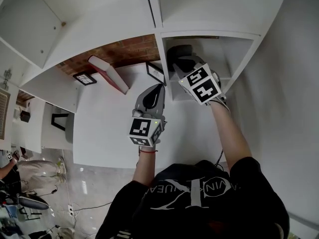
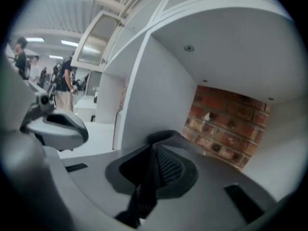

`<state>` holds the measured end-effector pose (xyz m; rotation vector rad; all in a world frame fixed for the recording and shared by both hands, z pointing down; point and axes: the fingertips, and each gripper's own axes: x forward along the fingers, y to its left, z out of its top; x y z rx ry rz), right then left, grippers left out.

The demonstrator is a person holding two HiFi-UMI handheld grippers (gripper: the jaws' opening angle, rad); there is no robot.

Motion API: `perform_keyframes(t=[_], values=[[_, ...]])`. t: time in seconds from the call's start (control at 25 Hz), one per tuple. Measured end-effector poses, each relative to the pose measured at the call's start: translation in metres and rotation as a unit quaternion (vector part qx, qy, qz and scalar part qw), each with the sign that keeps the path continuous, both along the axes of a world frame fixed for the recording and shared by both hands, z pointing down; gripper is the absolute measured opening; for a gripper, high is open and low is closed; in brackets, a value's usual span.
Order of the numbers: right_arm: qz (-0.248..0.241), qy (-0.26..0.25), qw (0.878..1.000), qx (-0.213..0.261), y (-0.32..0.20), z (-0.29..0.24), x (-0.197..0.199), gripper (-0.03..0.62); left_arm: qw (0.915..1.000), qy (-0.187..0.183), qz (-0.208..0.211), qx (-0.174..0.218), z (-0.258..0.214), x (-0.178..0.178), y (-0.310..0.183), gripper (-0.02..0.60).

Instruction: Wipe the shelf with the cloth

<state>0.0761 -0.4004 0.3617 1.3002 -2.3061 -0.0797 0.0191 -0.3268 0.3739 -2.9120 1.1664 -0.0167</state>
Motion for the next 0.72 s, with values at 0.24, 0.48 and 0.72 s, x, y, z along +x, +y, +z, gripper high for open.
perform_keyframes(t=[0.24,0.48,0.72], values=[[0.055,0.069,0.996,-0.029,0.004,0.028,0.037,0.037,0.9993,-0.003,0.036,-0.004,0.003,0.025,0.007,-0.014],[0.078,-0.024,0.995,-0.058,0.017,0.034,0.069,0.038,0.9951,-0.028,0.095,0.004,0.004,0.078,0.014,-0.014],[0.088,-0.169,0.982,0.005,0.04,-0.002,0.103,0.072,0.9905,-0.043,0.129,-0.019,0.003,0.127,0.013,0.13]])
